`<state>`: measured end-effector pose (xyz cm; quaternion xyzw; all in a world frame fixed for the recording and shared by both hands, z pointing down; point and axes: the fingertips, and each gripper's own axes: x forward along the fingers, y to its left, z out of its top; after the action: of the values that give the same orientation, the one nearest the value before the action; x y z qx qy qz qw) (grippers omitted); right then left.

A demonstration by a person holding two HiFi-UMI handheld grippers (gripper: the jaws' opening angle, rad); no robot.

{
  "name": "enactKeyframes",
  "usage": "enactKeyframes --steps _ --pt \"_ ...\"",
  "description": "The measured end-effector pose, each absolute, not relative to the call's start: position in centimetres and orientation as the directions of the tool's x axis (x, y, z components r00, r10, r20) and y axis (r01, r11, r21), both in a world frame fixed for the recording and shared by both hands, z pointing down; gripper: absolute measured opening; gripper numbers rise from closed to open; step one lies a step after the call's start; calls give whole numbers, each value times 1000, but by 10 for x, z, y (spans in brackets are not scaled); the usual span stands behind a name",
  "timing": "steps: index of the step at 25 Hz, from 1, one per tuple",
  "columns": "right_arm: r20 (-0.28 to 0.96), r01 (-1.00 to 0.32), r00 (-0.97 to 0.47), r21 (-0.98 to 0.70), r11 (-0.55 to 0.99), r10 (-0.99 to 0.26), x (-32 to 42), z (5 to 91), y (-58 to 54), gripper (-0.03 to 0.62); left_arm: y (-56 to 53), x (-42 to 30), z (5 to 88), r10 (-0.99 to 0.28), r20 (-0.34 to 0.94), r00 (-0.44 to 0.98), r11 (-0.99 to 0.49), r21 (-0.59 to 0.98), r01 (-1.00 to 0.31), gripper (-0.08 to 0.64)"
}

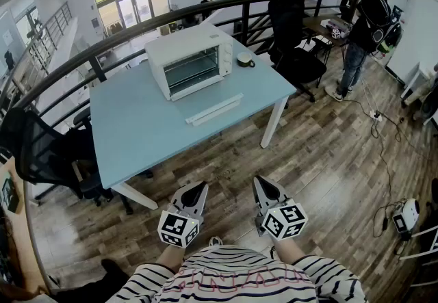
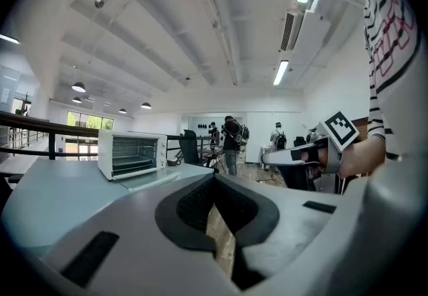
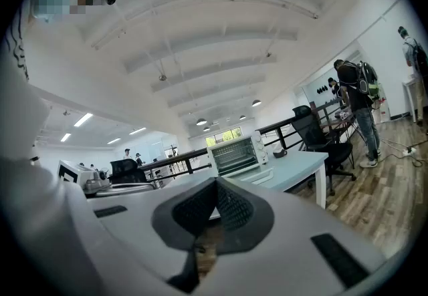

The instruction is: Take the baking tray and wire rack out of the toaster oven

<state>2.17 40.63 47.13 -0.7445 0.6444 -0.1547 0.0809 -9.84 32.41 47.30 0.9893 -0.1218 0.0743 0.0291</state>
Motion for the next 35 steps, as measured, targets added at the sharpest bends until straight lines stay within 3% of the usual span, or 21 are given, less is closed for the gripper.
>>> enactKeyframes --steps 16,18,20,35 --pt "89 -894 163 -407 -185 -983 51 484 326 31 246 -72 488 -158 146 977 -980 99 -173 29" --pt "88 -892 151 -417 -174 -985 59 485 313 37 235 -64 493 -163 153 975 -976 120 -182 90" --pt "85 -887 143 -431 -166 -986 69 486 299 144 224 -55 500 -167 167 972 -972 137 -191 156" --pt "113 -874 -23 -485 -35 -993 210 490 184 155 120 54 494 -418 160 894 -872 205 -444 156"
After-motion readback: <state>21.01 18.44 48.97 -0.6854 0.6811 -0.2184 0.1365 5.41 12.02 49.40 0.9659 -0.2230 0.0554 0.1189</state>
